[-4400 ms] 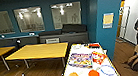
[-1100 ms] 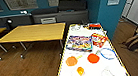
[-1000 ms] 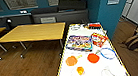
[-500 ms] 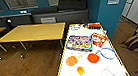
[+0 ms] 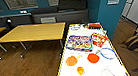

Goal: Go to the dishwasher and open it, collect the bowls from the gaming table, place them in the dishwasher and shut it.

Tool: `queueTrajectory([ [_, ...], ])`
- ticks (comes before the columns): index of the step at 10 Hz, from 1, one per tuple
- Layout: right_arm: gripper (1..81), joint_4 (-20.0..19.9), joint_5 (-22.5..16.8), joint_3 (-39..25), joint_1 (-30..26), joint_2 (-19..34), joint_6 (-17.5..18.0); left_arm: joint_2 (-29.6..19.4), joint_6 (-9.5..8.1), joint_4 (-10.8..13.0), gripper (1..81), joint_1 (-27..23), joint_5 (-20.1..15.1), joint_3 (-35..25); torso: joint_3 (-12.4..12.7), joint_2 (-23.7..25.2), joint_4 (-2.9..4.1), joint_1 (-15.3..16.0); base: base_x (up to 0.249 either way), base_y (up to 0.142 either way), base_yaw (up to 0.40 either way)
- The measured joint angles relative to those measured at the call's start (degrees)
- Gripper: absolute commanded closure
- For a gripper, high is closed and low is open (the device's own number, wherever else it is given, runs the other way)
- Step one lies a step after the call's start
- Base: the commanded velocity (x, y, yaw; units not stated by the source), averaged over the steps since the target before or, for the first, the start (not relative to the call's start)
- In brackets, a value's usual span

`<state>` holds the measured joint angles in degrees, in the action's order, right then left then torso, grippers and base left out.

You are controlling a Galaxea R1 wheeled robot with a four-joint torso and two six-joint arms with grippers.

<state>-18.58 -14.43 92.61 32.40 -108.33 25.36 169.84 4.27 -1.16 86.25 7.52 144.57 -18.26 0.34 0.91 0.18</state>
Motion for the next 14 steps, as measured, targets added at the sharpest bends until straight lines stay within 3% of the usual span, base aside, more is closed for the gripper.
queueTrajectory([
  [3,1.0,-2.67,0.00,2.71,-0.33,-3.58,0.00,-0.02,0.00,0.00,1.0,-0.01,0.00,0.00,0.00,-0.02,0.00,0.00,0.000,0.000,0.000],
  [7,1.0,-2.89,0.11,5.32,-0.82,-9.37,0.83,-0.02,0.00,-0.02,1.0,-0.01,-0.02,0.00,-0.02,-0.02,0.00,0.00,0.000,0.000,0.000],
  [11,1.0,-3.72,0.96,9.31,2.63,-14.25,1.32,-0.13,0.00,-0.07,1.0,-0.01,-0.02,0.00,-0.02,-0.05,0.00,0.02,0.000,0.000,0.000],
  [12,81.1,-3.94,1.60,10.14,3.69,-15.35,1.23,-0.16,0.00,-0.07,1.0,-0.01,-0.02,0.02,-0.02,-0.05,0.00,0.02,0.000,0.000,0.000],
  [14,81.1,-4.96,3.35,11.22,5.60,-17.25,1.62,-0.13,0.00,-0.10,1.0,-0.01,-0.17,0.00,-0.02,-0.05,0.00,0.02,0.000,0.000,0.000],
])
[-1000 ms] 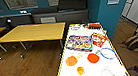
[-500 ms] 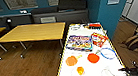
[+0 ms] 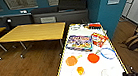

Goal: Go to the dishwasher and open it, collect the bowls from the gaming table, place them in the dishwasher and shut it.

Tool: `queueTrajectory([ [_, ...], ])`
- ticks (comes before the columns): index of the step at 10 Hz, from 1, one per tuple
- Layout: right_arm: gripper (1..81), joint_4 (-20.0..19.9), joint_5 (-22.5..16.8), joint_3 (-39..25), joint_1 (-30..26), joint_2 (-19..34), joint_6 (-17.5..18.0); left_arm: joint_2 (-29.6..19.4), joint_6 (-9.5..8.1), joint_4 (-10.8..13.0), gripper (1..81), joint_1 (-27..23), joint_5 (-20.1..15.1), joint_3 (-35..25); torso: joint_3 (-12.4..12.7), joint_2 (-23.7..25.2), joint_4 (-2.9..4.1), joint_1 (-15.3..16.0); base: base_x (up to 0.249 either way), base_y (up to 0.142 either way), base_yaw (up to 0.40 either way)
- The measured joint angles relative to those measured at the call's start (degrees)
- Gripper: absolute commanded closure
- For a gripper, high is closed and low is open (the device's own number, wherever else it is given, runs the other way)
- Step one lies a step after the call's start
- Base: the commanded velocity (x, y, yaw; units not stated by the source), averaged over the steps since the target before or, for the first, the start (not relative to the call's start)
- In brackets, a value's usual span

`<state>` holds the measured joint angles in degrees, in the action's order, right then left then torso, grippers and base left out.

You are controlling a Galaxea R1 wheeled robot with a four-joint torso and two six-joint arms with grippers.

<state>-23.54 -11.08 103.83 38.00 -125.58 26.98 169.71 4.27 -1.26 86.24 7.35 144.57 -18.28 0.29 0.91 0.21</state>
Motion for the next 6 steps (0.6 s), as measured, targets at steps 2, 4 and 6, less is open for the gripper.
queueTrajectory([
  [2,81.1,-0.40,1.49,-0.41,0.50,0.00,-0.13,-0.02,0.00,0.00,1.0,0.00,0.09,0.02,0.00,0.00,0.00,0.00,0.000,0.000,0.000],
  [4,81.1,-0.33,1.19,-2.76,0.59,1.35,-0.13,0.02,-0.02,0.00,1.0,0.00,0.11,0.02,0.00,0.00,0.00,0.00,0.000,0.000,0.000],
  [6,81.1,-0.24,-0.49,-8.13,-0.68,7.80,-0.13,0.15,0.00,0.00,1.0,0.00,0.15,0.00,-0.02,0.00,0.00,0.02,0.000,0.000,0.000],
])
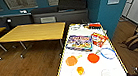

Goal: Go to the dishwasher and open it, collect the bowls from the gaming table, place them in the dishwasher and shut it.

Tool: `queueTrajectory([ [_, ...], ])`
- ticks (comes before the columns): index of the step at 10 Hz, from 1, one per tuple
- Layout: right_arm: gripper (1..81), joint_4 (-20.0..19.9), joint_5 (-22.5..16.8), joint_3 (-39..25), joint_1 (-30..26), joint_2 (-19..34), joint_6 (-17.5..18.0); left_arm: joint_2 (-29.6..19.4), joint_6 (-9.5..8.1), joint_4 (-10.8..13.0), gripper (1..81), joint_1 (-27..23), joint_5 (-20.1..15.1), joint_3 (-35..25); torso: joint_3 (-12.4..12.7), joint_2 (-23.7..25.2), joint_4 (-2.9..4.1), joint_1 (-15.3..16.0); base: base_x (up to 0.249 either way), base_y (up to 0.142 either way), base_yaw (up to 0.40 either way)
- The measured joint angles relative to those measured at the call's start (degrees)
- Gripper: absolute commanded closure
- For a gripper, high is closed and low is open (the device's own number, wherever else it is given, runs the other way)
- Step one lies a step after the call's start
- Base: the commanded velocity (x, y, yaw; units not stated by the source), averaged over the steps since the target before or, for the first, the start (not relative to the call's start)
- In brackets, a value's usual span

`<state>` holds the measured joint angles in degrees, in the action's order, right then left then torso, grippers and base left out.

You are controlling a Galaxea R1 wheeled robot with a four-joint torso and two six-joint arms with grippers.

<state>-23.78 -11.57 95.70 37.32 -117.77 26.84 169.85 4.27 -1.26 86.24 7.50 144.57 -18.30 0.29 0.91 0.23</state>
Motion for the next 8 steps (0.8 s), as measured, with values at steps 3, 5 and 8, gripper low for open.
queueTrajectory([
  [3,81.1,0.04,-1.00,-8.33,-4.66,13.29,-0.09,0.16,0.00,0.05,1.0,-0.32,0.11,-0.27,0.00,0.00,0.00,0.00,0.000,0.000,0.000],
  [5,81.1,0.39,-3.83,-11.96,-3.36,19.15,-1.05,-1.18,-0.05,0.05,1.0,-1.82,0.16,-2.80,0.00,0.00,0.00,0.00,0.000,0.000,0.000],
  [8,81.1,0.85,-1.68,-13.97,4.83,22.52,-4.94,-7.61,-0.22,0.02,1.0,-3.17,0.11,-13.47,0.00,0.00,0.00,0.00,0.000,0.000,0.000],
])
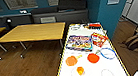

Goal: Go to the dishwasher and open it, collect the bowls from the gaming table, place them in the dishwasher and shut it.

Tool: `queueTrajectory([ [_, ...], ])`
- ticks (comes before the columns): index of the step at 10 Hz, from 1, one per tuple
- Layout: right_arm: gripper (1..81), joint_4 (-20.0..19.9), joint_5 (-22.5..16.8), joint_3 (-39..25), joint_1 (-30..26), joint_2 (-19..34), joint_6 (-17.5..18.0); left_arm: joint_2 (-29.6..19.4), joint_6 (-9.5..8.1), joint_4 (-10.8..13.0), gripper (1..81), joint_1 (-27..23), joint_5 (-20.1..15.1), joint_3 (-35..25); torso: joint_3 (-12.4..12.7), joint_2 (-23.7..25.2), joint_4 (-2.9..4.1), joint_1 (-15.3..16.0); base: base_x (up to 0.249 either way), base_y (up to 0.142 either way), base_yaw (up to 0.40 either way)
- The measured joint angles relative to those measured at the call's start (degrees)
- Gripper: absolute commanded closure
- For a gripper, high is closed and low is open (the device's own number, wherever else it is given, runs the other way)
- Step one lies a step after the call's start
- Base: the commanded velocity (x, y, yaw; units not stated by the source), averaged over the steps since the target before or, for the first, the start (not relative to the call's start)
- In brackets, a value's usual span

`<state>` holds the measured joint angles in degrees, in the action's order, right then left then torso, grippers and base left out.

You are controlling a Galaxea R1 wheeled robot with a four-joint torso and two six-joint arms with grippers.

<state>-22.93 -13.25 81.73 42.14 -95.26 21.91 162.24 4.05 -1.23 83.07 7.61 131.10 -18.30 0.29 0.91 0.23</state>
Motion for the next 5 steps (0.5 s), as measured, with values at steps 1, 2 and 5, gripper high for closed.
queueTrajectory([
  [1,81.1,0.11,2.49,-1.02,4.79,-0.57,-1.55,-2.96,-0.06,0.00,1.0,-0.40,-0.11,-5.07,0.00,0.00,0.00,0.00,0.000,0.000,0.000],
  [2,81.1,0.35,4.91,-1.63,9.95,-1.43,-3.04,-6.24,-0.26,0.00,1.0,-1.26,-0.15,-10.46,0.00,0.00,0.00,0.00,0.000,0.000,0.000],
  [5,81.1,1.08,13.98,-1.99,22.24,-6.06,-7.14,-18.42,-0.85,-0.11,1.0,-4.64,-0.06,-25.86,0.00,0.00,0.00,0.00,0.000,0.000,0.000],
])
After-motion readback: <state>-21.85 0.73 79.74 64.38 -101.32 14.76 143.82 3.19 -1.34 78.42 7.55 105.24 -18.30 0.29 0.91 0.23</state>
